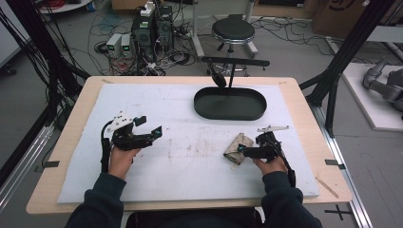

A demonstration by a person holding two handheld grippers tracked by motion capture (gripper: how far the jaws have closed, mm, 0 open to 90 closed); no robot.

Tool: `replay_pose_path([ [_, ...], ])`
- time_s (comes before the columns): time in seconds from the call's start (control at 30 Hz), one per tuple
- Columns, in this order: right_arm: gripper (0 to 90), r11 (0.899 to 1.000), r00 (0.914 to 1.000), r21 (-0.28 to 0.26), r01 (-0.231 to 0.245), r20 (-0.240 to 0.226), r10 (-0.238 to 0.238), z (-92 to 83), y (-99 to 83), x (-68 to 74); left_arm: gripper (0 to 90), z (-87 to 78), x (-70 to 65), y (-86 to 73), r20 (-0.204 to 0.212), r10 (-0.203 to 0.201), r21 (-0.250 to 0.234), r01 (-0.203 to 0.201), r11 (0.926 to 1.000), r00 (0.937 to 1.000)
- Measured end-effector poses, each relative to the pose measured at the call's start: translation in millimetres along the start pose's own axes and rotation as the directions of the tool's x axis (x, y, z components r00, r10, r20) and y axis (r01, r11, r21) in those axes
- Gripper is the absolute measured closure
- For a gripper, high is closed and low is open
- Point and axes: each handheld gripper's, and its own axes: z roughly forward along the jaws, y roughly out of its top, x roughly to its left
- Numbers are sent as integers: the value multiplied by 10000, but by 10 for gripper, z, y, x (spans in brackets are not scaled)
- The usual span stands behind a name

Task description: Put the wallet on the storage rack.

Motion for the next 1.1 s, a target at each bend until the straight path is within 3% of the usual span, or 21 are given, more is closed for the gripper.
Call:
replay_pose_path([
  [0.07, 177, 9996, 9997, 186, -214, -119, 217, 35, 3, 26, 173, -5, 6, -7, -16, -32, 36, 32, 10000, 10000],
  [0.27, 202, 9998, 9953, 188, 3, -969, 15, 151, 75, -32, 175, -7, 2, -17, -67, -41, 127, 42, 9999, 10000],
  [0.37, 213, 9947, 9830, 0, 1031, -1530, -1019, 212, 116, -81, 176, -2, -10, -21, -35, 13, 151, -13, 9999, 10000],
  [0.4, 248, 9893, 9721, -106, 1456, -1846, -1450, 234, 137, -100, 177, 4, -18, -22, -13, -23, 182, 23, 9998, 10000],
  [0.47, 296, 9689, 9410, -368, 2447, -2317, -2465, 263, 185, -108, 177, 7, -21, -24, -24, -8, 184, 9, 9998, 10000],
  [0.5, 296, 9689, 9410, -368, 2447, -2317, -2465, 263, 185, -108, 177, 11, -19, -24, 10, 35, 185, -35, 9998, 10000],
  [0.53, 379, 9300, 8943, -756, 3596, -2563, -3667, 281, 235, -77, 178, 14, -23, -25, 29, 0, 199, -1, 9998, 10000],
  [0.57, 392, 9123, 8741, -951, 3983, -2621, -4089, 293, 258, -56, 178, 19, -22, -26, 38, 11, 197, -11, 9998, 10000],
  [0.6, 392, 9123, 8741, -951, 3983, -2621, -4089, 293, 258, -56, 178, 19, -22, -26, 38, 11, 197, -11, 9998, 10000],
  [0.63, 266, 9249, 8931, -803, 3717, -2410, -3798, 327, 268, -2, 178, 19, -19, -27, 32, -20, 182, 19, 9998, 10000],
  [0.67, 194, 9437, 9206, -552, 3261, -2082, -3303, 328, 273, 18, 179, 19, -19, -27, 32, -20, 182, 19, 9998, 10000],
  [0.7, 180, 9630, 9473, -285, 2679, -1747, -2687, 317, 274, 38, 179, 18, -18, -26, 25, -29, 178, 28, 9998, 10000],
  [0.77, 179, 9810, 9770, -217, 1926, -893, -1937, 239, 255, 87, 179, 13, -12, -25, 3, -24, 165, 23, 9999, 10000],
  [0.8, 179, 9810, 9770, -217, 1926, -893, -1937, 239, 255, 87, 179, 13, -12, -25, 3, -24, 165, 23, 9999, 10000],
  [0.87, 179, 9954, 9967, -526, 802, -90, -808, 153, 215, 171, 181, 10, -14, -24, -14, 27, 182, -27, 9998, 10000],
  [0.93, 179, 9993, 9991, -283, 231, 359, -221, 163, 166, 302, 184, 7, -21, -22, -3, 51, 184, -51, 9998, 10000],
  [1.0, 179, 9998, 9990, -175, 139, 421, -132, 185, 156, 332, 184, 4, -24, -20, -8, 69, 170, -68, 9998, 10000],
  [1.03, 180, 9997, 9989, 194, -153, 441, 144, 252, 145, 416, 184, 3, -24, -19, -16, 73, 159, -73, 9998, 10000],
  [1.1, 177, 9996, 9989, 212, -196, 439, 187, 268, 145, 438, 184, 0, -18, -18, -18, 83, 142, -82, 9999, 10000],
])
